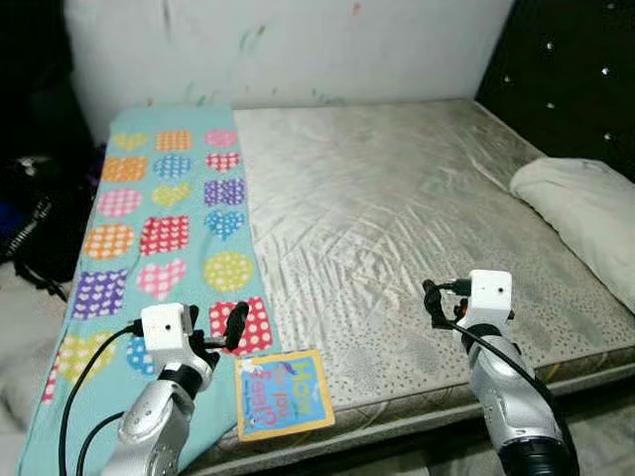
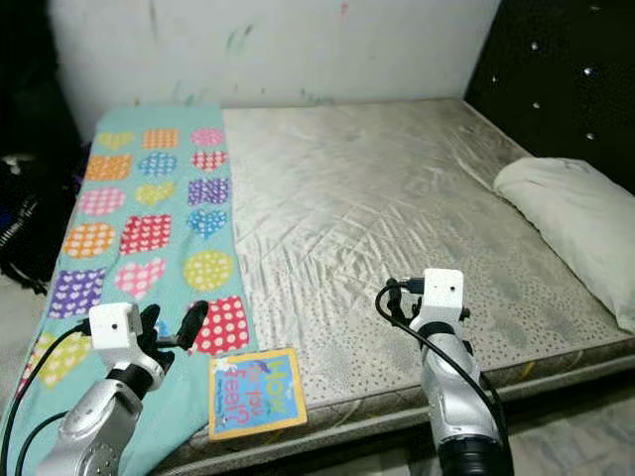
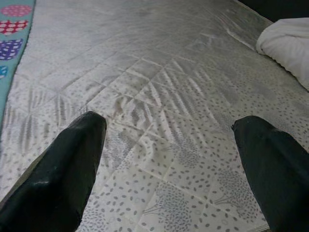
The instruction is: Clean up the room
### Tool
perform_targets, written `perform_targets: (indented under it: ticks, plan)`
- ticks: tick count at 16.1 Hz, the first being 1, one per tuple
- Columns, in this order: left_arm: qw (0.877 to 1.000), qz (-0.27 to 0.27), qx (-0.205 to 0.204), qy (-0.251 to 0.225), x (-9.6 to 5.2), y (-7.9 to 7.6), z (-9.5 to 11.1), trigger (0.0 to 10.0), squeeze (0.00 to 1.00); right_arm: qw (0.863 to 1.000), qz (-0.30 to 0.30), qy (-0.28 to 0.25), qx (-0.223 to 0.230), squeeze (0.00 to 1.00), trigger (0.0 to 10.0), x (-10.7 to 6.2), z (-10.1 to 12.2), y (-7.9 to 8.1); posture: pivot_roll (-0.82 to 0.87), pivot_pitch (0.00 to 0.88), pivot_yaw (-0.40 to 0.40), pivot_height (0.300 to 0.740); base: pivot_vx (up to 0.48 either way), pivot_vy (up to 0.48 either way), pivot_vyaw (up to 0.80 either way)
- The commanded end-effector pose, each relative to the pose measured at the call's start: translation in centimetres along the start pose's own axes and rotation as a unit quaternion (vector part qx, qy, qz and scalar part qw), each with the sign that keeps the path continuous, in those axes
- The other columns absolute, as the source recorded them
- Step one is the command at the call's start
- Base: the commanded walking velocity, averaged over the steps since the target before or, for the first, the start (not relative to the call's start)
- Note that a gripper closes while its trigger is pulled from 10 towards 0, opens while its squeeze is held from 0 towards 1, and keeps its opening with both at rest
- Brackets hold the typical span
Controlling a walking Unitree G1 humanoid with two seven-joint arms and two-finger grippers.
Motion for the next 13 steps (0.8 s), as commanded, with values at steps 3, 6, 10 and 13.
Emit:
perform_targets:
  ticks: [3, 6, 10, 13]
  plan:
    - [1.0, 0.008, 0.008, 0.003, 0.2, 0.1, -0.05, 10.0, 0.0, 1.0, -0.006, -0.007, -0.001, 0.0, 10.0, 0.32, 0.47, -0.28, -0.07, 0.0, -0.037, 0.74, 0.0, 0.0, -0.8]
    - [1.0, 0.013, 0.013, 0.003, 0.13, 0.14, -0.16, 10.0, 0.0, 1.0, -0.008, -0.007, -0.002, 0.0, 10.0, 0.34, 0.45, -0.31, -0.07, 0.0, -0.037, 0.74, 0.0, 0.0, -0.8]
    - [1.0, 0.014, 0.02, 0.0, 0.19, 0.12, -0.05, 10.0, 0.0, 1.0, -0.012, -0.009, -0.004, 0.0, 10.0, 0.39, 0.47, -0.5, -0.07, 0.0, -0.035, 0.74, 0.0, 0.0, -0.8]
    - [1.0, 0.015, 0.02, -0.001, 0.22, 0.11, -0.05, 10.0, 0.0, 1.0, -0.014, -0.009, -0.003, 0.0, 10.0, 0.35, 0.4, -0.56, -0.08, 0.0, -0.032, 0.74, 0.0, 0.0, -0.58]
Point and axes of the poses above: a point about 5 cm out from each wrist's last joint towards the gripper, its own x axis pointing out of the wrist towards the gripper, its own z axis along the axis of the wrist's last joint, y = z × x, the point moved 2 cm from there along x, pointing out of the wrist towards the gripper, and after that the axes turned 2 degrees about -x, right-handed, at the moved point
